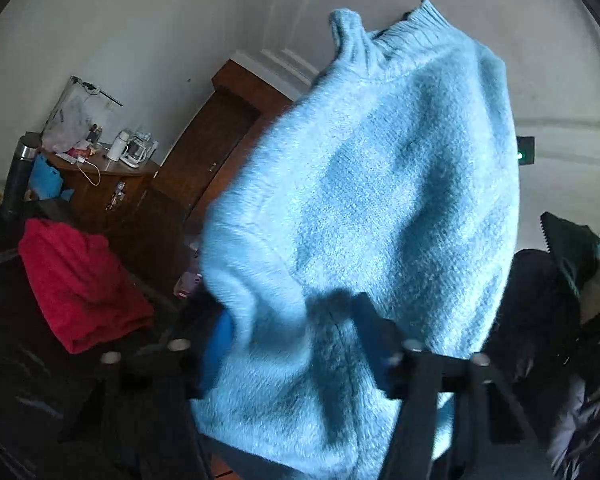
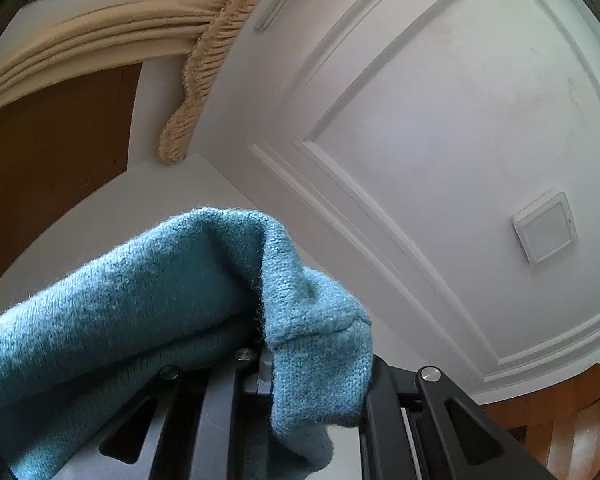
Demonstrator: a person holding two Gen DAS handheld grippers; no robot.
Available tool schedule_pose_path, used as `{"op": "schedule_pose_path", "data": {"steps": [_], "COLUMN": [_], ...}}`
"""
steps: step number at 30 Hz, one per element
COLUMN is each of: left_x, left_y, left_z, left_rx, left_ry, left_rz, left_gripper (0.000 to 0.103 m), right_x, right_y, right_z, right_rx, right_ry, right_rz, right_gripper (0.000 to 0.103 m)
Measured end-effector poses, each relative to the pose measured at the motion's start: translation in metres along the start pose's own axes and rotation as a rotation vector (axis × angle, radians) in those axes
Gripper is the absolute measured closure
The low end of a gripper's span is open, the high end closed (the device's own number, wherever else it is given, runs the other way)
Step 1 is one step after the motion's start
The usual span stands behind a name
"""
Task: Fold clothes
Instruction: 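Raise the sweater high with both grippers, letting it hang and unfold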
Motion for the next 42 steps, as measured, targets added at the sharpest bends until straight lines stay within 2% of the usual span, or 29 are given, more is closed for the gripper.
{"op": "schedule_pose_path", "data": {"steps": [7, 8, 9, 10, 11, 13, 14, 16, 18, 20, 22, 24, 26, 28, 30, 32, 34, 37, 39, 41, 42], "left_x": [0.015, 0.017, 0.017, 0.011, 0.003, -0.006, -0.009, -0.017, -0.018, -0.018, -0.006, 0.021, 0.051, 0.086, 0.126, 0.163, 0.186, 0.186, 0.145, 0.108, 0.084], "left_y": [0.001, 0.001, 0.001, -0.001, -0.004, -0.004, -0.005, -0.009, -0.012, -0.022, -0.036, -0.047, -0.057, -0.064, -0.069, -0.072, -0.075, -0.069, -0.072, -0.061, -0.051], "left_z": [0.001, 0.002, 0.004, 0.007, 0.010, 0.012, 0.013, 0.016, 0.006, -0.019, -0.067, -0.103, -0.138, -0.153, -0.159, -0.159, -0.155, -0.149, -0.125, -0.106, -0.092], "left_rx": [-0.004, -0.004, -0.003, -0.002, -0.002, 0.004, 0.009, 0.022, 0.055, 0.135, 0.295, 0.435, 0.571, 0.651, 0.736, 0.789, 0.775, 0.688, 0.594, 0.486, 0.423], "left_ry": [-0.006, -0.011, -0.029, -0.067, -0.111, -0.188, -0.254, -0.405, -0.609, -0.782, -0.895, -0.983, -1.067, -1.149, -1.193, -1.206, -1.229, -1.265, -1.267, -1.239, -1.216], "left_rz": [0.097, 0.109, 0.115, 0.103, 0.086, 0.057, 0.054, 0.057, 0.079, 0.065, 0.010, 0.014, 0.029, 0.087, 0.166, 0.250, 0.305, 0.280, 0.236, 0.177, 0.139], "left_gripper": [0.049, 0.051, 0.064, 0.082, 0.089, 0.093, 0.093, 0.094, 0.094, 0.094, 0.094, 0.094, 0.098, 0.103, 0.103, 0.103, 0.103, 0.103, 0.102, 0.093, 0.071], "right_x": [0.019, 0.019, 0.018, 0.022, 0.023, 0.024, 0.024, 0.033, 0.023, 0.015, 0.013, 0.009, 0.005, -0.004, -0.018, -0.028, -0.039, -0.051, -0.064, -0.074, -0.076], "right_y": [-0.001, -0.003, -0.003, 0.000, 0.000, 0.001, 0.002, 0.021, 0.029, 0.041, 0.063, 0.088, 0.114, 0.133, 0.146, 0.158, 0.163, 0.157, 0.142, 0.134, 0.132], "right_z": [-0.009, -0.009, -0.007, -0.014, -0.016, -0.019, -0.021, -0.044, -0.037, -0.029, -0.020, -0.013, -0.009, -0.013, -0.016, -0.022, -0.027, -0.035, -0.042, -0.044, -0.044], "right_rx": [0.046, 0.053, 0.057, 0.062, 0.066, 0.071, 0.071, 0.053, 0.008, -0.069, -0.173, -0.292, -0.409, -0.481, -0.539, -0.590, -0.611, -0.575, -0.506, -0.475, -0.469], "right_ry": [0.027, 0.028, 0.025, 0.022, 0.020, 0.014, 0.011, -0.004, -0.020, -0.037, -0.062, -0.098, -0.140, -0.182, -0.237, -0.300, -0.346, -0.369, -0.388, -0.406, -0.407], "right_rz": [0.033, 0.036, 0.037, 0.037, 0.037, 0.034, 0.031, 0.004, -0.035, -0.066, -0.074, -0.049, -0.005, 0.020, 0.048, 0.095, 0.150, 0.164, 0.114, 0.094, 0.090], "right_gripper": [0.091, 0.091, 0.091, 0.091, 0.091, 0.091, 0.091, 0.091, 0.091, 0.091, 0.091, 0.091, 0.091, 0.091, 0.091, 0.091, 0.091, 0.091, 0.091, 0.091, 0.091]}}
Point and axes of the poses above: each gripper's, at about its wrist camera, not at the fingertips, and z roughly the way its jaws point, x to its right, y to its underside, the point moved 6 cm from there along z, roughly the way its jaws point, and after that the axes turned 4 degrees about -z, right-handed, at the moved point
